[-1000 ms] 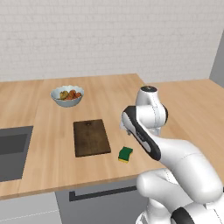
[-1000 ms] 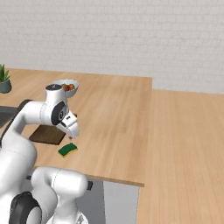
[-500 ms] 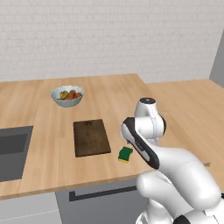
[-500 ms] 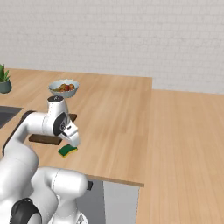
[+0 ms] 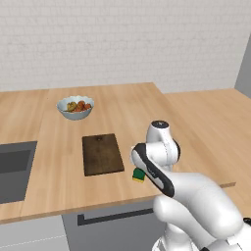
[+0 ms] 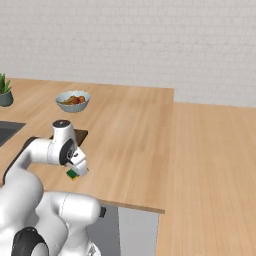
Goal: Pick up the sponge from the counter and clean the cutting board by briefly scrubbing or pressing down on the cutting board. Once finished, release the sponge.
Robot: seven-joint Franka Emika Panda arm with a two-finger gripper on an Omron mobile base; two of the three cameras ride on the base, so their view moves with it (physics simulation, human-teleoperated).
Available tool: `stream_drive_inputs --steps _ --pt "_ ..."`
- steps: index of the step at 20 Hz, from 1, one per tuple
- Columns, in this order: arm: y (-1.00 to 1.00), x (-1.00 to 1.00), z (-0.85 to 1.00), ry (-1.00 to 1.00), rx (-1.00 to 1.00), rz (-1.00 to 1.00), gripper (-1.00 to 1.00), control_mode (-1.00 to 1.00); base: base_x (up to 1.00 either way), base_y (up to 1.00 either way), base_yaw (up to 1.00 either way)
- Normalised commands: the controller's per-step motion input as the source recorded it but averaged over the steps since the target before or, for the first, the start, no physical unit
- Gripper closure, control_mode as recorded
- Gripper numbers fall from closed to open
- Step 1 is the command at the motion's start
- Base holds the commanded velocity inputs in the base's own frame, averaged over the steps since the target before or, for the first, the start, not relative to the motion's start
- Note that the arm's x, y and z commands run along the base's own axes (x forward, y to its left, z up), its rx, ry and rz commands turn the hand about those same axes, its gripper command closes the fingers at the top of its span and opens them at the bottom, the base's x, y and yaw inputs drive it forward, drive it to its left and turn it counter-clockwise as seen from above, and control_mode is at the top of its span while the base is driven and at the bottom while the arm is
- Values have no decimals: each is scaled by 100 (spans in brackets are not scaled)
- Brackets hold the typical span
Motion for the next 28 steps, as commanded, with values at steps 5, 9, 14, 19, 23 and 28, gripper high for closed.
stream_drive_inputs --steps 5,9,14,19,23,28 --pt "22 6 -24 0 0 -4 -100 -100 0 0 0" --pt "8 8 -19 0 0 -1 -100 -100 0 0 0" --pt "0 4 -10 0 0 0 -100 -100 0 0 0" --pt "0 6 -5 0 0 0 -100 -100 0 0 0" --pt "0 17 -4 0 0 0 -100 -100 0 0 0" --pt "0 15 -6 0 0 0 -100 -100 0 0 0"
